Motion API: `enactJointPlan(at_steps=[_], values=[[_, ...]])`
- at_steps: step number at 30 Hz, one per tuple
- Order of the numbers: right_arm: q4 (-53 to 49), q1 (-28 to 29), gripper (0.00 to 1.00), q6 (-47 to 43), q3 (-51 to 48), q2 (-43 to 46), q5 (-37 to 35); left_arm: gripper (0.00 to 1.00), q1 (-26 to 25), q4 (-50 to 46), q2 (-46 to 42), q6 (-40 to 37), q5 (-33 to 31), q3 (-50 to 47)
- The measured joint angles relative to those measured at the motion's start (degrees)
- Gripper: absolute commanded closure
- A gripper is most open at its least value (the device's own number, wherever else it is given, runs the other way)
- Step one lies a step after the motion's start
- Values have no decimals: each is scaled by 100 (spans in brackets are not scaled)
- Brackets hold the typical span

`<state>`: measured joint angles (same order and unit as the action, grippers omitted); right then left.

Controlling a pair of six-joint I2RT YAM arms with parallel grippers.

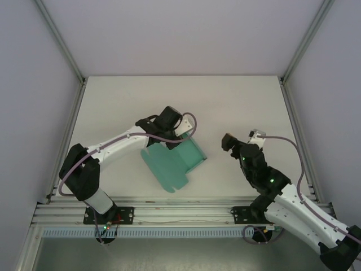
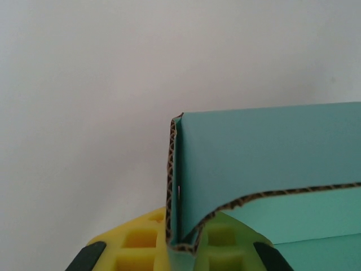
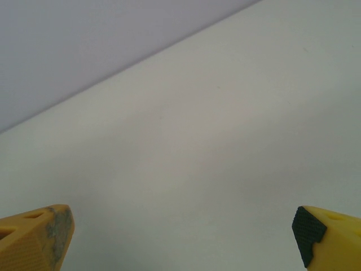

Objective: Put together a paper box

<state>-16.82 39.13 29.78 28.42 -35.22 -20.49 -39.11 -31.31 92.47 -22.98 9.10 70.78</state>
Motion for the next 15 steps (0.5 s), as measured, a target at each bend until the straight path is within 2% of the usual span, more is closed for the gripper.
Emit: enactJointPlan(at_steps=[5,15], values=[[-304,-37,0,48,-33,-46,37,100,-264,-470,748,-367,-625,490],[-332,-74,0,44,-87,-46,39,100,-501,-400,2435,-527,-1904,1213]])
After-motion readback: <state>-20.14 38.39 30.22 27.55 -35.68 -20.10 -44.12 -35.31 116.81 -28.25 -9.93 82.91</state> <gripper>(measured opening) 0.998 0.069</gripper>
